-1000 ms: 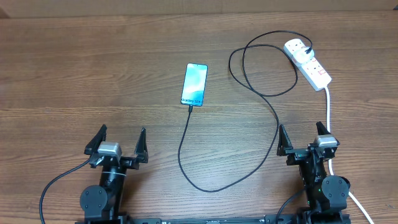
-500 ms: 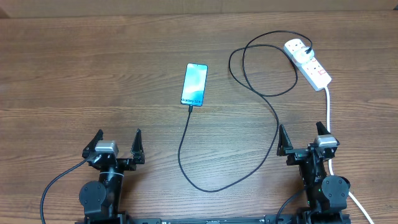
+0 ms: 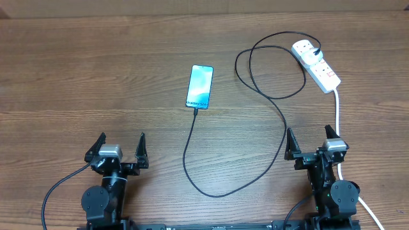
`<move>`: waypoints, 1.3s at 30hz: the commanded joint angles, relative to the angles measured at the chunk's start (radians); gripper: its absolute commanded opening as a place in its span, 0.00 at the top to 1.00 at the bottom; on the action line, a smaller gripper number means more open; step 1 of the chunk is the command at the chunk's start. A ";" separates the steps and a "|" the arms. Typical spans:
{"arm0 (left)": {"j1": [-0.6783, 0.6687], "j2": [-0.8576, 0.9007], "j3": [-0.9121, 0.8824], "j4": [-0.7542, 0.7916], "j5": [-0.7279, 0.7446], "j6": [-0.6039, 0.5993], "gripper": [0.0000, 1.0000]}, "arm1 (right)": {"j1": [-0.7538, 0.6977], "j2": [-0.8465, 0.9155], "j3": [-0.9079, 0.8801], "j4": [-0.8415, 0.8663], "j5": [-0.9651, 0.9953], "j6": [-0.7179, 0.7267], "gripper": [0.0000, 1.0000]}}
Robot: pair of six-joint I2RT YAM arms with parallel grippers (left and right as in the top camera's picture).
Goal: Plug charger to phone and switch on socket
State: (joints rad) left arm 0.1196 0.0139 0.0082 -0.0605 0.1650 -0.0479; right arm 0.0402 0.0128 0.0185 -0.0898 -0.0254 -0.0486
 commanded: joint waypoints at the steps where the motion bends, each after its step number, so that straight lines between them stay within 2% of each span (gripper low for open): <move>1: -0.015 -0.011 -0.004 -0.009 -0.031 0.013 0.00 | 0.005 -0.010 -0.010 0.006 0.005 -0.002 0.00; 5: -0.062 -0.011 -0.004 -0.017 -0.190 -0.064 0.00 | 0.005 -0.010 -0.010 0.006 0.005 -0.002 0.00; 8: -0.087 -0.011 -0.004 -0.010 -0.276 -0.072 0.00 | 0.005 -0.010 -0.010 0.006 0.005 -0.002 0.00; 14: -0.094 -0.011 -0.003 -0.015 -0.237 0.010 0.00 | 0.005 -0.010 -0.010 0.006 0.005 -0.002 0.00; 39: -0.094 -0.010 -0.003 -0.013 -0.224 0.011 0.00 | 0.005 -0.010 -0.010 0.006 0.005 -0.002 0.00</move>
State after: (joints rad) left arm 0.0322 0.0139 0.0082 -0.0750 -0.0536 -0.0513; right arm 0.0402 0.0128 0.0185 -0.0898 -0.0254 -0.0483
